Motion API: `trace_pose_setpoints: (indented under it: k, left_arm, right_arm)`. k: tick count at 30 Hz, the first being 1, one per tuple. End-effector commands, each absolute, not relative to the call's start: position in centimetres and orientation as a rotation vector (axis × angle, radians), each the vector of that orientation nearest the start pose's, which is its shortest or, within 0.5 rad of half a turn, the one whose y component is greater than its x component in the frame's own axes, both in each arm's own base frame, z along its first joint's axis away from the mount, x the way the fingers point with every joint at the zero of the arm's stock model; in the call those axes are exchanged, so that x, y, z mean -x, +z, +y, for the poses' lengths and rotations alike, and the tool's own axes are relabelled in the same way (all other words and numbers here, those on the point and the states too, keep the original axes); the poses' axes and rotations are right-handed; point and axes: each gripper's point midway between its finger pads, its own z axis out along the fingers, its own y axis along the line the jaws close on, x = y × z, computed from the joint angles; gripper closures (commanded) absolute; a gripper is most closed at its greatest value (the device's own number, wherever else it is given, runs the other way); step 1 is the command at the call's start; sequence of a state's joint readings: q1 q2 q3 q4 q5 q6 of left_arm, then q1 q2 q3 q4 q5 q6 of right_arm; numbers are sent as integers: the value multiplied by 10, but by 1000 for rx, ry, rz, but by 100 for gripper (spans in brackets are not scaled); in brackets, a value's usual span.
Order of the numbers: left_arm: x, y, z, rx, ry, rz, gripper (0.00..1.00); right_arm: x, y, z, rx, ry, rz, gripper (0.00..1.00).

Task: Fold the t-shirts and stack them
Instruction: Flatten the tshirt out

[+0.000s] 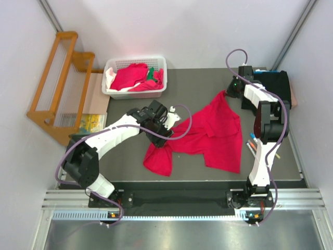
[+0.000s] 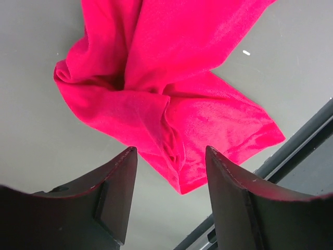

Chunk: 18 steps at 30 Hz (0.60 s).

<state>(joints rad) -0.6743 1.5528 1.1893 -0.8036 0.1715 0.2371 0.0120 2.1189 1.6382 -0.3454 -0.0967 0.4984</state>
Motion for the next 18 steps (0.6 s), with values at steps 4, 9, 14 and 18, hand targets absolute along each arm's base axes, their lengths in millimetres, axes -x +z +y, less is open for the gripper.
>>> trace_pose_setpoints:
  k: [4,9,14,18]
  left_arm:
    - [-254,96,-230,-1248,-358,2416,42]
    - [-259,84,-226,-1252,-314,2416,43]
    - [-264,72,-222,-1272,-264,2418,44]
    - [-267,65,-220,-1275,-249,2422,44]
  right_arm:
    - [-551,101,46,-497,366,2298,100]
    - [-552,103,48,-492,378,2293,100]
    - [-553,106,50,-484,383,2285,100]
    - [-552,105,50,-479,385,2288,100]
